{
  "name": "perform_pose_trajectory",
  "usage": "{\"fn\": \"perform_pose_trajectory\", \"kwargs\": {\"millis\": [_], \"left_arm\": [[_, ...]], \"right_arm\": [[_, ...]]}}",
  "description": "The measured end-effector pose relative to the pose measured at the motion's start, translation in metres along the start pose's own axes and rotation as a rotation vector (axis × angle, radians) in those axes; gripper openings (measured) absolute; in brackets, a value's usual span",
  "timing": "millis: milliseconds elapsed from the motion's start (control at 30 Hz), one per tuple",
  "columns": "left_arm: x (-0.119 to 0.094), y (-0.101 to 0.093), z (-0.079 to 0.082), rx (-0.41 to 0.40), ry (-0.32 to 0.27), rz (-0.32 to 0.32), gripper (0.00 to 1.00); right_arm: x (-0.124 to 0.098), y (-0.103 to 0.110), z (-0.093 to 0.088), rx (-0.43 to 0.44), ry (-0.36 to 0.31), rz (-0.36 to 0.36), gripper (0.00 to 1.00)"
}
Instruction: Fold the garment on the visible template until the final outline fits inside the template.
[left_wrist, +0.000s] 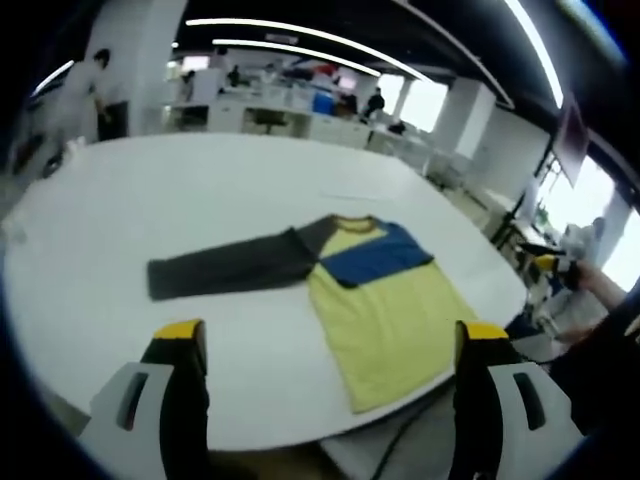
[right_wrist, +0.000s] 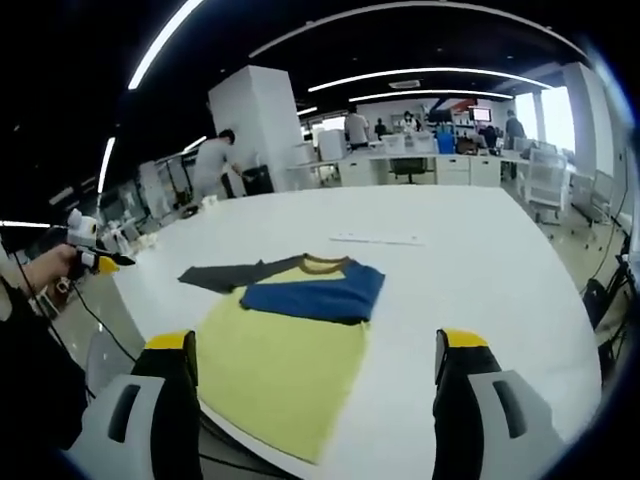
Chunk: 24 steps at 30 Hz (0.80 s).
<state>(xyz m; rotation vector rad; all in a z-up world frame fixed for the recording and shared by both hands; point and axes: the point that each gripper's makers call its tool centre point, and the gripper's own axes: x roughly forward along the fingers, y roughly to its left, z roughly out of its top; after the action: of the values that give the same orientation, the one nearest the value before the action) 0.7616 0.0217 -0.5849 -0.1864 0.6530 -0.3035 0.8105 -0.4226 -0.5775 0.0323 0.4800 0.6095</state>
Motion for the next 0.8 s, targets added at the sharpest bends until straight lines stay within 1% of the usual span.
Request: {"fn": "perform_pose_trajectory", "kwargs": {"millis": [67, 133, 233, 333, 433, 500, 667, 733, 800], "left_arm": [[0.002, 0.017, 0.003, -0.001, 0.000, 0.034, 0.99], [0.003, 0.031, 0.007, -0.008, -0.003, 0.051, 0.99], [0.005, 0.047, 0.012, -0.025, -0.011, 0.064, 0.99], [0.009, 0.064, 0.013, -0.049, -0.016, 0.101, 0.99], [0.013, 0.077, 0.010, -0.063, -0.001, 0.110, 0.99], [0.014, 0.083, 0.010, -0.068, 0.004, 0.111, 0.99], [0.021, 0.103, 0.012, -0.080, 0.016, 0.102, 0.99], [0.025, 0.111, 0.011, -0.058, 0.040, 0.102, 0.99], [0.029, 0.118, 0.011, -0.057, 0.053, 0.101, 0.99]], "right_arm": [[0.003, 0.001, -0.002, -0.003, 0.010, -0.004, 0.99], [0.005, 0.002, -0.005, -0.011, 0.027, 0.003, 0.98], [0.008, 0.000, -0.005, -0.009, 0.032, -0.003, 0.98], [0.011, -0.001, -0.005, 0.005, 0.029, -0.006, 0.98], [0.017, -0.002, -0.004, 0.011, 0.026, -0.011, 0.97], [0.021, 0.000, -0.005, 0.012, 0.029, -0.009, 0.97], [0.030, 0.001, -0.010, 0.013, 0.054, -0.003, 0.96], [0.032, 0.001, -0.010, 0.016, 0.058, -0.003, 0.96], [0.035, 0.003, -0.009, 0.015, 0.061, -0.001, 0.95]]}}
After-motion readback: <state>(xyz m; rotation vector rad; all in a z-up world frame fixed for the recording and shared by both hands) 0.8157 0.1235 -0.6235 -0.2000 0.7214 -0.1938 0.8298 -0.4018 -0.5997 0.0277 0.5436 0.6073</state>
